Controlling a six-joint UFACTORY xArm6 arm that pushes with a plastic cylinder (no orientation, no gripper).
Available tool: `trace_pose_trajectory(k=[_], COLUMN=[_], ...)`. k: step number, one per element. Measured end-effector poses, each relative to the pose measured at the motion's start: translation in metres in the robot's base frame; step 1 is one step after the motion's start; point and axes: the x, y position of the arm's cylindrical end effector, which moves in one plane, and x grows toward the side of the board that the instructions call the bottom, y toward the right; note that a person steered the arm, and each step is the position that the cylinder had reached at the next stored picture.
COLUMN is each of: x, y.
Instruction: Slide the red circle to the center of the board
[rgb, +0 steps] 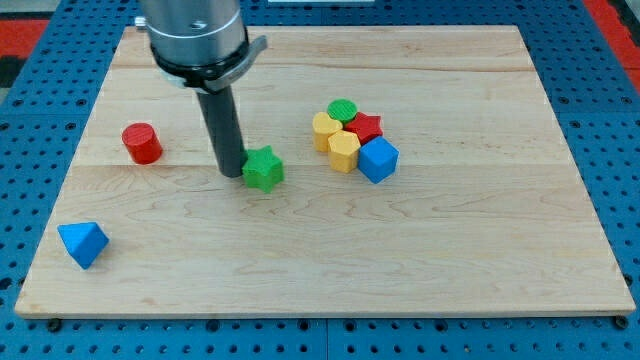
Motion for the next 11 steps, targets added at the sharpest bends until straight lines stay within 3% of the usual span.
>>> trace_pose_trajectory(k=[3, 4, 6, 8, 9, 11], x=[0.000, 0.000, -0.009, 0.043, 0.038, -0.025], y=[0.090, 0.092, -0.002, -0.089, -0.123, -0.211])
